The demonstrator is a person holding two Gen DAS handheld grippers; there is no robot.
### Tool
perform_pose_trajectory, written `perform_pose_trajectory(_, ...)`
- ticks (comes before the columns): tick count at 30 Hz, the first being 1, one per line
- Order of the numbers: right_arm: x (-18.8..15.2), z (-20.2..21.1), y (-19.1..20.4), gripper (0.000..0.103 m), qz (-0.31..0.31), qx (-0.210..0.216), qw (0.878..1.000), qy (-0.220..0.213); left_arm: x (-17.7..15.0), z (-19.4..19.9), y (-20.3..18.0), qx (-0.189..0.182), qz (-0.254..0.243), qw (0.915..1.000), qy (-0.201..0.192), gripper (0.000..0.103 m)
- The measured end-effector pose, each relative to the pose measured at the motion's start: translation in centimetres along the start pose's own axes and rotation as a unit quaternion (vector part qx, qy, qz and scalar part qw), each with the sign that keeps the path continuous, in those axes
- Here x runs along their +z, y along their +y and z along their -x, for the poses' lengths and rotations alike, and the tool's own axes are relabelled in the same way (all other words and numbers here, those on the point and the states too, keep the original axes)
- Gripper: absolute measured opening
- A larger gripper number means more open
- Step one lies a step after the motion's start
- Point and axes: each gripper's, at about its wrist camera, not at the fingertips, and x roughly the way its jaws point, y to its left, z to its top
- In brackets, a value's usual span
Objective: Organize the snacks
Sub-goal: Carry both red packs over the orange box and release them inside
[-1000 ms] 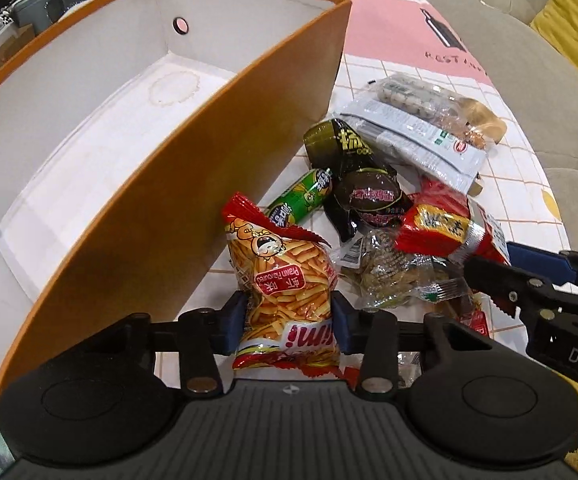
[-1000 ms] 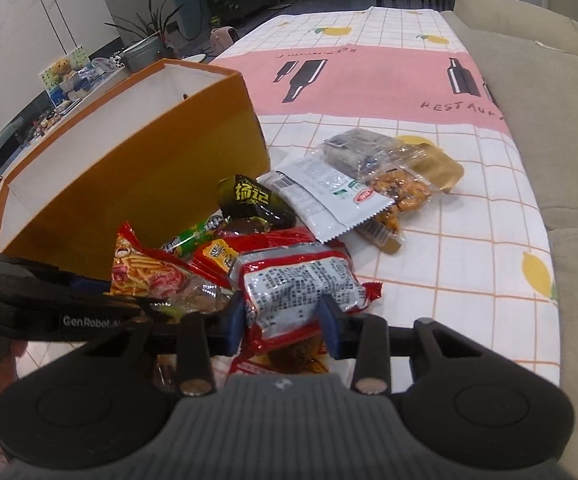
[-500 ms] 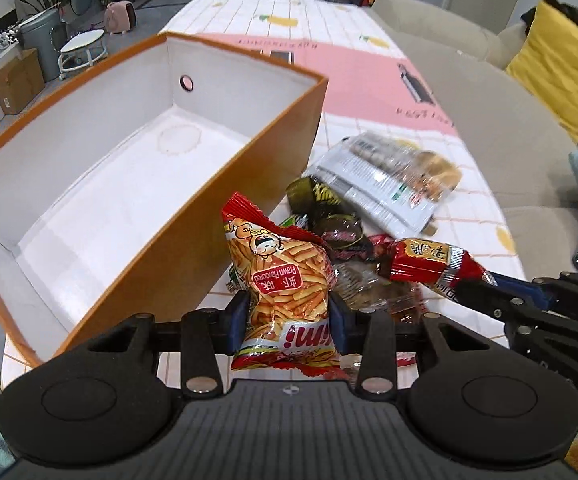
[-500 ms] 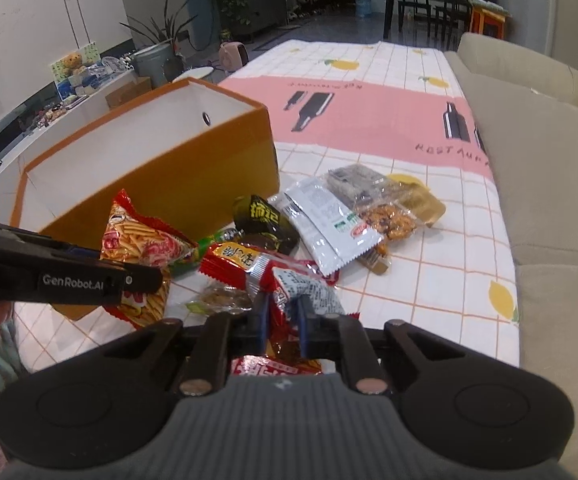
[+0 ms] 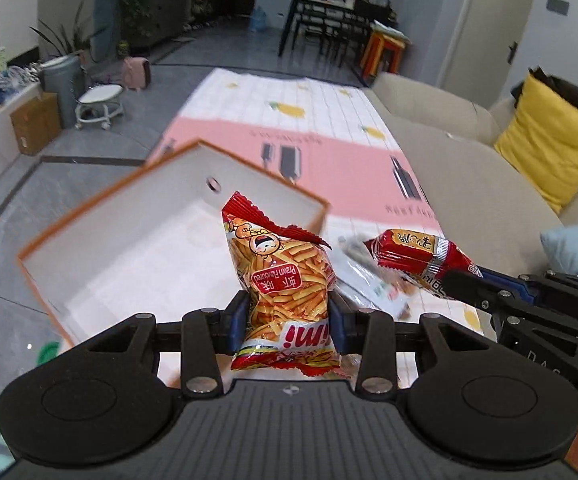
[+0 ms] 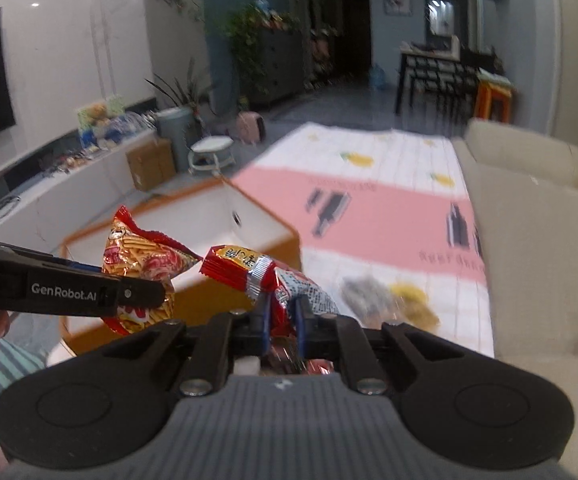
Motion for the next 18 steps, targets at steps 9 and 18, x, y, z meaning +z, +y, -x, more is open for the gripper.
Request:
perform_pose_trajectory(9, 5.7, -4.5, 6.1, 0.008, 0.113, 0.043, 0.992, -0.040, 4.6, -1.7, 6.0, 0.069, 0.024, 0.9971, 0.018, 0.045)
perform_pose_trajectory(18, 7.5, -12.6, 11.4, 0.007, 0.256, 0.050, 0.965, 0.004, 4.5, -6.8, 10.8, 0.100, 0.024, 0.9890, 0.107, 0.045)
